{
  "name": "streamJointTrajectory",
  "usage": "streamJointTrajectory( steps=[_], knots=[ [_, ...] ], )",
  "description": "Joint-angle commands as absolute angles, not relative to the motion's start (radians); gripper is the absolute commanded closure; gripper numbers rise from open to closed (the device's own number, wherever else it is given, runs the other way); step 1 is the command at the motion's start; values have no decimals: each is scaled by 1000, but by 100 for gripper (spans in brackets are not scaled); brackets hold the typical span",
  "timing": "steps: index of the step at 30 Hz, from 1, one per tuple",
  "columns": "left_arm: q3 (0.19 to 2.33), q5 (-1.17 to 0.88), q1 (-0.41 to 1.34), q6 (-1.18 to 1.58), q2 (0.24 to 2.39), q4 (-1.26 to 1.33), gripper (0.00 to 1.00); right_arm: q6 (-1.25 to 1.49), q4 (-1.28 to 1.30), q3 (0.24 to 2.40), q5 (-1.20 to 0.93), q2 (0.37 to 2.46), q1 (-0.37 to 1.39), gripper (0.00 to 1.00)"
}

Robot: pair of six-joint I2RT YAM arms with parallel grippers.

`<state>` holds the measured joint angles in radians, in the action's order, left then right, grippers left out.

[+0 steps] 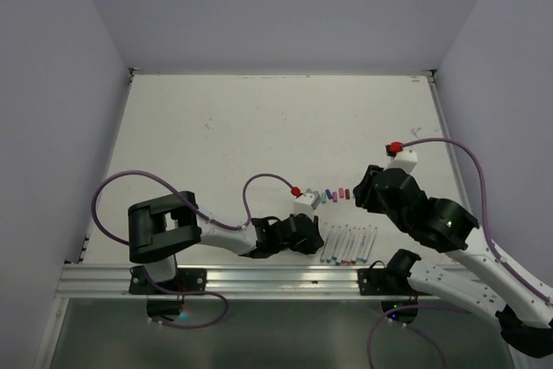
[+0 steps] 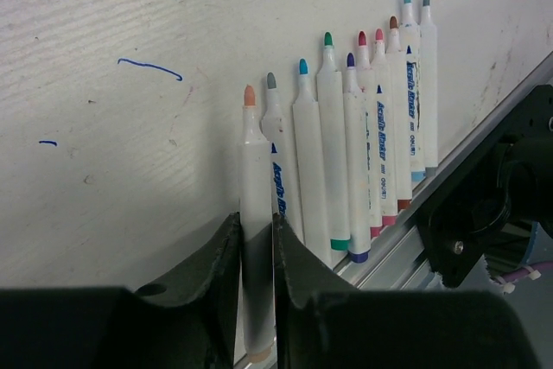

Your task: Open the pen caps

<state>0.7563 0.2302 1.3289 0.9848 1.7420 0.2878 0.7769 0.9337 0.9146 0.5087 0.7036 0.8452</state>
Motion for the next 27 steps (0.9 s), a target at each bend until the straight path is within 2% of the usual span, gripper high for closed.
streamJointTrajectory(
  steps=[1,7,12,15,16,19,21,24,25,26,27],
  knots=[
    [746,230,1325,1003,1743,348,77,798,951,904,549,703,845,58],
    [747,221,1324,999,1749,359,61,805,917,876,525,724,845,57],
    [721,244,1325,1000,1726,359,52,810,904,854,518,730,845,57],
    [698,271,1325,999,1691,353,44,815,904,844,518,724,845,54],
    [692,284,1325,997,1666,339,42,816,904,839,520,723,847,43],
    [660,325,1324,988,1603,321,39,837,916,821,523,715,847,22],
    [638,357,1324,976,1566,307,34,859,937,805,525,712,845,13],
    [608,406,1324,951,1482,284,30,887,953,769,511,712,845,7],
    [601,417,1324,948,1441,269,24,896,953,758,480,716,845,6],
    [594,439,1321,945,1419,259,6,903,931,747,456,722,845,6],
    [578,442,1313,942,1399,252,0,913,928,727,437,729,845,6]
  ],
)
